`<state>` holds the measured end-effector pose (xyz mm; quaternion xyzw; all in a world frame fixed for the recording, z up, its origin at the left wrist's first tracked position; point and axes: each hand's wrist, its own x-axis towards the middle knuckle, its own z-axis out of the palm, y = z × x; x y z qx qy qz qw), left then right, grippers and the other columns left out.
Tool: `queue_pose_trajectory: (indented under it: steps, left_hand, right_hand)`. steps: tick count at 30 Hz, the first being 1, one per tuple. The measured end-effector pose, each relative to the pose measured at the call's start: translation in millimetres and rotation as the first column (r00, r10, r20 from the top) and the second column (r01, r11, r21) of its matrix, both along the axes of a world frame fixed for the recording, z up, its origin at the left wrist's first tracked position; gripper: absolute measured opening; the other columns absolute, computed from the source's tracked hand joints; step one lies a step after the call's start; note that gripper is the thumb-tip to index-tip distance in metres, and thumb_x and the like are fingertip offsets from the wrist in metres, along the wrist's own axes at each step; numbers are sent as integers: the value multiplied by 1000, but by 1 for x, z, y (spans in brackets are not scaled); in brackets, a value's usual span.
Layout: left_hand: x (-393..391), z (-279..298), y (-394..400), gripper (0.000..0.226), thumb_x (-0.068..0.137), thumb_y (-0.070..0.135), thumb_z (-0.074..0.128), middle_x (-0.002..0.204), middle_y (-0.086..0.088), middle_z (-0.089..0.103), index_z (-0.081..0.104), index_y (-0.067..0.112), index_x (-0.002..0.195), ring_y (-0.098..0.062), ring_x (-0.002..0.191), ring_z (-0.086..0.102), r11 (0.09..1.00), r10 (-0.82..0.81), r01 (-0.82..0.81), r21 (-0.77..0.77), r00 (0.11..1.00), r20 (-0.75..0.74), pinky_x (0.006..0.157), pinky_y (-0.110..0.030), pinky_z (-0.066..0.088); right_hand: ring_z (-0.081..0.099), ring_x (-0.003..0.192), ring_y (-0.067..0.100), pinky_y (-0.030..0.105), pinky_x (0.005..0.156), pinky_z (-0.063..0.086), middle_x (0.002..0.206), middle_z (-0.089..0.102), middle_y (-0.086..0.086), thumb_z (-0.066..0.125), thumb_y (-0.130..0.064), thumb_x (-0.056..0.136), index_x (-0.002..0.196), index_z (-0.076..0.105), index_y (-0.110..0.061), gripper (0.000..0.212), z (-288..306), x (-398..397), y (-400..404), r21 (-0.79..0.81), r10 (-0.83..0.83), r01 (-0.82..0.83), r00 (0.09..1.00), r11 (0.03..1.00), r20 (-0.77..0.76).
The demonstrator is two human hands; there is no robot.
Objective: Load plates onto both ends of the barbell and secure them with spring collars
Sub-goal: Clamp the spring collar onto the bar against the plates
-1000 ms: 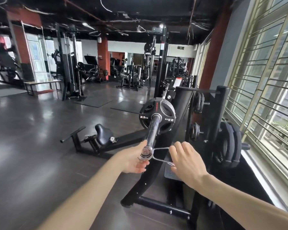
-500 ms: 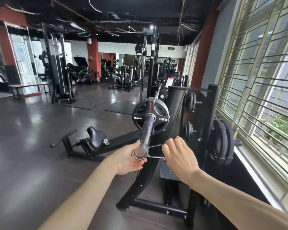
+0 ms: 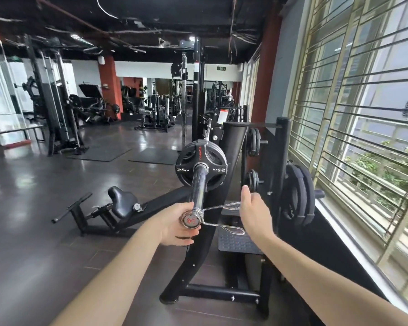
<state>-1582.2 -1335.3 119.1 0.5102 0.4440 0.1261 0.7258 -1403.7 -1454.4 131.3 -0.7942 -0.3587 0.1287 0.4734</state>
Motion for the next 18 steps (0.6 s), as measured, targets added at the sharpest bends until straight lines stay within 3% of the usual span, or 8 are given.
queue_pose_trajectory:
  steps: [2,4,6,9,12,14,16,18]
  left_hand:
    - [7,5,-2,49,95,50,44,108,-10,73,62,13,122,-26,99,71,991,28,-10,137,991,-128,83,-43,57]
    - [13,5,-5,52,96,54,35,111,-11,72,56,17,126,-26,94,72,965,63,-2,262,973,-222,75,-42,58]
    - [13,0,-6,57,95,62,33,104,-12,76,58,17,120,-27,90,74,963,60,9,269,967,-247,74,-43,60]
    - [9,-2,-4,59,95,70,29,95,-12,76,58,20,107,-26,82,76,960,39,41,277,960,-278,72,-43,62]
    - [11,0,0,62,95,68,30,94,-14,73,56,17,120,-23,73,70,954,34,54,293,957,-288,70,-46,63]
    - [10,0,1,61,95,68,33,96,-15,72,53,19,125,-22,71,66,962,26,43,268,968,-251,71,-47,63]
    - [8,0,3,60,96,68,34,97,-15,70,52,21,127,-22,73,63,968,19,36,247,976,-216,75,-49,62]
    - [7,0,4,60,96,67,36,97,-15,69,52,20,128,-22,74,63,974,-1,42,223,984,-180,79,-51,61]
  right_hand:
    - [53,128,36,52,113,38,141,56,18,37,-50,103,117,60,-2,55,15,6,10,-157,-12,-80,858,984,-514]
    - [46,131,39,60,112,36,146,50,20,44,-45,102,134,52,2,57,21,12,16,-219,45,-258,736,941,-676]
    - [33,144,42,63,112,35,156,39,21,46,-43,102,152,32,-3,66,24,21,19,-267,74,-352,716,897,-694]
    - [10,153,45,56,120,27,167,11,24,52,-65,94,159,12,0,100,35,41,23,-309,136,-541,632,782,-763]
    - [7,153,46,59,119,27,168,11,21,51,-85,77,160,5,-3,125,43,49,28,-304,166,-623,581,721,-797]
    - [17,151,47,59,110,39,166,18,21,52,-82,79,159,12,-3,120,42,45,33,-376,158,-609,644,699,-749]
    - [42,139,42,52,98,50,157,38,22,51,-72,89,156,23,3,105,39,43,36,-456,161,-598,705,659,-691]
    - [60,111,31,42,92,55,124,60,18,45,-67,95,145,39,11,92,38,43,35,-529,178,-595,748,605,-639]
